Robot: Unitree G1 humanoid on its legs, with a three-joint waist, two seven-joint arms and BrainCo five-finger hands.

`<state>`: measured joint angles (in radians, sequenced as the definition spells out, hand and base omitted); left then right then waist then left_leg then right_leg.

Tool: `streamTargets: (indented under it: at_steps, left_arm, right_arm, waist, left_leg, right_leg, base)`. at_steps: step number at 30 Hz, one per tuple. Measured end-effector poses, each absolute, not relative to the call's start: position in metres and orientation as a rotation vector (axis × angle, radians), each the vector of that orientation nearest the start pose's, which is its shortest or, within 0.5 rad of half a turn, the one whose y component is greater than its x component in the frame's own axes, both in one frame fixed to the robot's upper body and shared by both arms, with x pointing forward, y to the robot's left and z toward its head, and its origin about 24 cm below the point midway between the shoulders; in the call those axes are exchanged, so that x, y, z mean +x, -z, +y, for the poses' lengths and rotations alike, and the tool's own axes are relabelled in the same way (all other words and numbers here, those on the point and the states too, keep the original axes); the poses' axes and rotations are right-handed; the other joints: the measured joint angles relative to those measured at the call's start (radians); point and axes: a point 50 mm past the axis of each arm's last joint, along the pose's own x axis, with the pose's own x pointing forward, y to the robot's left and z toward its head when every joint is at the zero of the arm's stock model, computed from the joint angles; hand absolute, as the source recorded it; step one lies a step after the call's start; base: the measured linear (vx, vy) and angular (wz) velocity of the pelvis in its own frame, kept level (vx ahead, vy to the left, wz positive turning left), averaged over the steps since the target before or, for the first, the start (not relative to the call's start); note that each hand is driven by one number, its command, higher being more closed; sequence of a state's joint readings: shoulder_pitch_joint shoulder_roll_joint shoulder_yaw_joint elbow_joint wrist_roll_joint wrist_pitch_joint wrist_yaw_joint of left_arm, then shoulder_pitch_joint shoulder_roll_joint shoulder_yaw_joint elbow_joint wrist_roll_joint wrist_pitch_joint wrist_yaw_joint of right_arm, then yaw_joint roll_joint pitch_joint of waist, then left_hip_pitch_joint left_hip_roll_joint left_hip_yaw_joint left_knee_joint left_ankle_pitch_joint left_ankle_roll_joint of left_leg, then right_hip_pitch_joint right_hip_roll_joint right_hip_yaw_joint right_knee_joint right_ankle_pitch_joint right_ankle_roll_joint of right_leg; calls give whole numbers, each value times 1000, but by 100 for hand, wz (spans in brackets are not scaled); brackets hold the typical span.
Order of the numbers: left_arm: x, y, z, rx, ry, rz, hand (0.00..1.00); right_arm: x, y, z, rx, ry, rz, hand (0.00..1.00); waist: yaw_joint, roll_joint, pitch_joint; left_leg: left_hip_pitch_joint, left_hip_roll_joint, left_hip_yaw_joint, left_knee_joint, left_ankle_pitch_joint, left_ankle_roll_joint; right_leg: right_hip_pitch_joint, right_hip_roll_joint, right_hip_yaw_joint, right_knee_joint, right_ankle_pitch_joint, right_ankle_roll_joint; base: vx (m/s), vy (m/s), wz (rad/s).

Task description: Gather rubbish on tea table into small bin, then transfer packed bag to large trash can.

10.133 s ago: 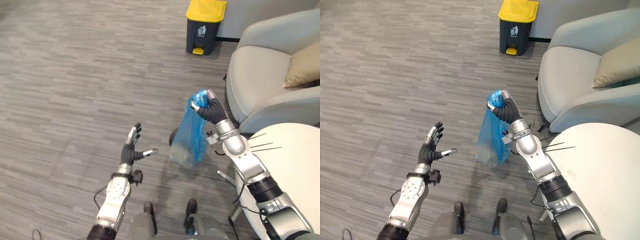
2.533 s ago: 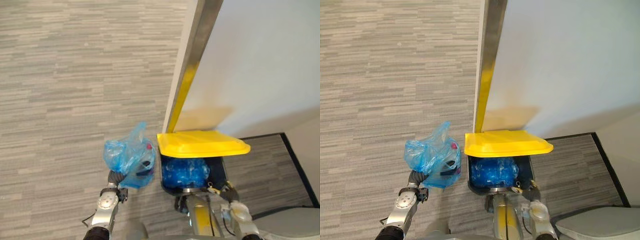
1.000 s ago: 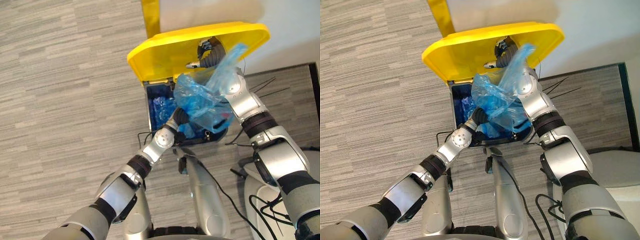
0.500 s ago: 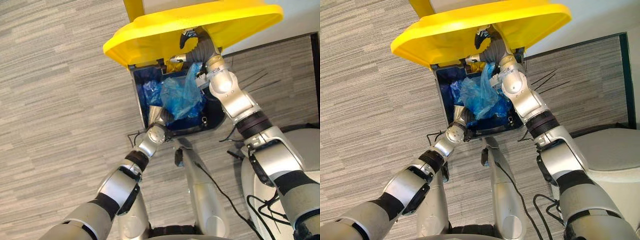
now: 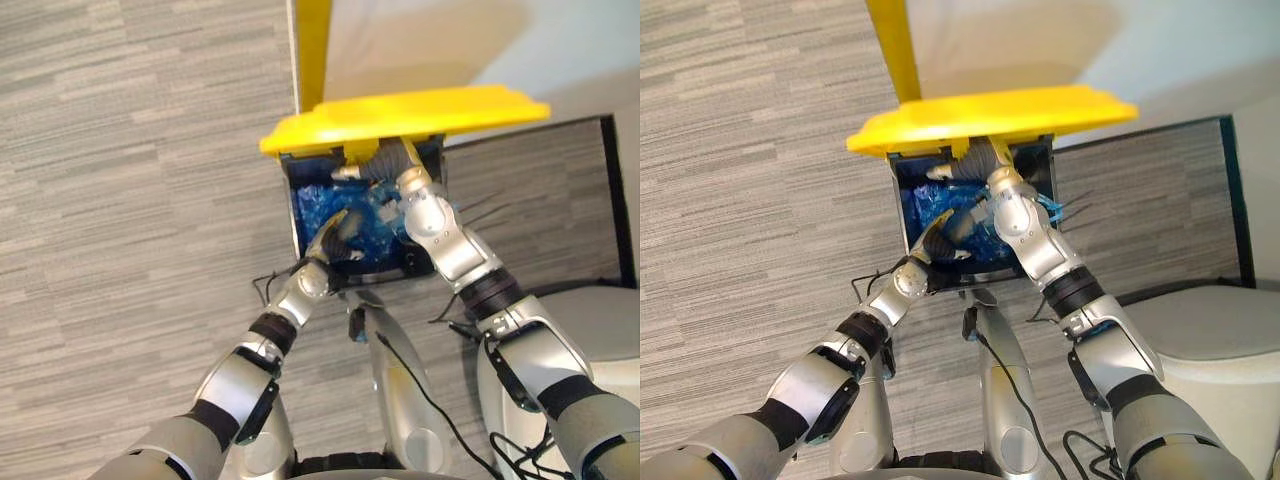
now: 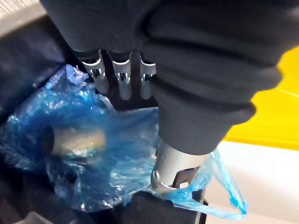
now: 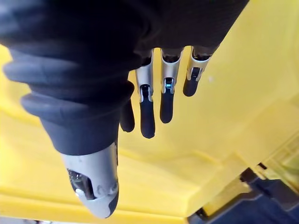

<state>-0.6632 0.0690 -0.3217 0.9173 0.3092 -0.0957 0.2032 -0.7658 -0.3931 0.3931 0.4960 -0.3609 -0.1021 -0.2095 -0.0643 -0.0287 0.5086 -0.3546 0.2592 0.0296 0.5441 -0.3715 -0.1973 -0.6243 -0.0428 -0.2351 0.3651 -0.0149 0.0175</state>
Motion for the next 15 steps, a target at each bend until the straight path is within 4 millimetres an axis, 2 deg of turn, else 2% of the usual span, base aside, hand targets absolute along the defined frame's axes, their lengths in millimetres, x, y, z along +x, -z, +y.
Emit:
streamTargets:
  at_steps: [2, 3, 4, 5, 6, 7, 8, 9, 10, 11, 12, 13, 14, 15]
  left_arm:
    - [342, -23, 97, 589, 191, 76, 0]
    - [331, -14, 106, 535, 177, 90, 0]
    - [327, -11, 109, 512, 168, 95, 0]
    - [319, -6, 119, 462, 143, 98, 0]
    - [308, 2, 130, 417, 112, 117, 0]
    - [300, 8, 137, 401, 92, 135, 0]
    - [284, 21, 153, 373, 48, 181, 0]
    - [275, 28, 161, 362, 28, 212, 0]
    - [255, 41, 178, 343, -11, 267, 0]
    - [233, 53, 189, 314, -51, 325, 0]
    - [223, 59, 196, 299, -74, 356, 0]
    - [202, 70, 210, 265, -126, 424, 0]
    - [183, 79, 221, 235, -166, 478, 0]
    - [174, 81, 225, 224, -185, 498, 0]
  right_arm:
    - [364, -137, -137, -898, -104, -366, 0]
    - [355, -113, -150, -875, -91, -283, 0]
    - [351, -103, -156, -861, -81, -247, 0]
    - [342, -83, -164, -826, -67, -180, 0]
    - [330, -64, -169, -789, -68, -113, 0]
    - [324, -53, -169, -770, -76, -77, 0]
    - [309, -33, -168, -736, -97, -14, 0]
    - [300, -23, -168, -719, -111, 16, 0]
    - [282, -4, -169, -688, -135, 82, 0]
    - [264, 10, -171, -646, -139, 142, 0]
    - [257, 18, -172, -623, -143, 175, 0]
    - [241, 32, -178, -595, -145, 246, 0]
    - [222, 47, -187, -539, -116, 328, 0]
    - [212, 54, -192, -516, -98, 368, 0]
  waist:
    - [1, 1, -1]
    - [12, 0, -3]
    - [18, 0, -3]
    - [24, 0, -3]
    - [28, -6, -7]
    - [33, -15, -18]
    - [44, -26, -44]
    - [49, -25, -54]
    - [52, -27, -67]
    - [57, -24, -94]
    - [56, -18, -100]
    - [51, -7, -112]
    - [47, -5, -133]
    - [47, -6, -147]
  left_leg:
    - [25, -1, 0, 24, 0, 0]
    - [48, -9, 2, 54, -4, 7]
    - [59, -15, 2, 65, -7, 13]
    - [86, -26, 6, 75, -16, 30]
    - [109, -48, 9, 80, -22, 41]
    - [118, -63, 17, 80, -20, 49]
    - [129, -84, 45, 78, -16, 67]
    - [136, -91, 60, 77, -14, 76]
    - [157, -107, 85, 78, -5, 102]
    - [156, -93, 120, 47, 17, 136]
    - [159, -89, 134, 31, 29, 141]
    - [182, -84, 145, -12, 59, 143]
    - [210, -85, 149, -69, 91, 145]
    - [219, -85, 149, -96, 106, 142]
  right_leg:
    - [44, -11, -10, 7, -6, -2]
    - [81, -27, -13, 23, -14, 9]
    - [98, -33, -13, 26, -15, 9]
    - [129, -44, -10, 25, -14, 10]
    - [152, -63, -1, 26, -7, 20]
    - [153, -69, 13, 26, -1, 28]
    - [156, -80, 35, 10, 21, 39]
    - [164, -81, 42, -10, 38, 41]
    - [194, -89, 59, -75, 83, 62]
    - [190, -95, 59, -92, 76, 85]
    - [168, -100, 56, -14, 55, 53]
    - [143, -101, 62, 190, 12, -11]
    - [154, -101, 72, 361, -45, -11]
    - [169, -101, 74, 425, -75, -13]
  base:
    - [-10, 62, 25]
    - [-33, 74, 25]
    - [-63, 113, 25]
    - [-96, 140, 18]
    - [-143, 190, 10]
    - [-175, 191, -10]
    - [-157, 159, -26]
    - [-161, 155, -39]
    - [-168, 121, -44]
    - [-199, 97, -47]
    - [-248, 65, -44]
    - [-218, 51, -26]
    - [-173, 31, -16]
    - [-97, -49, -5]
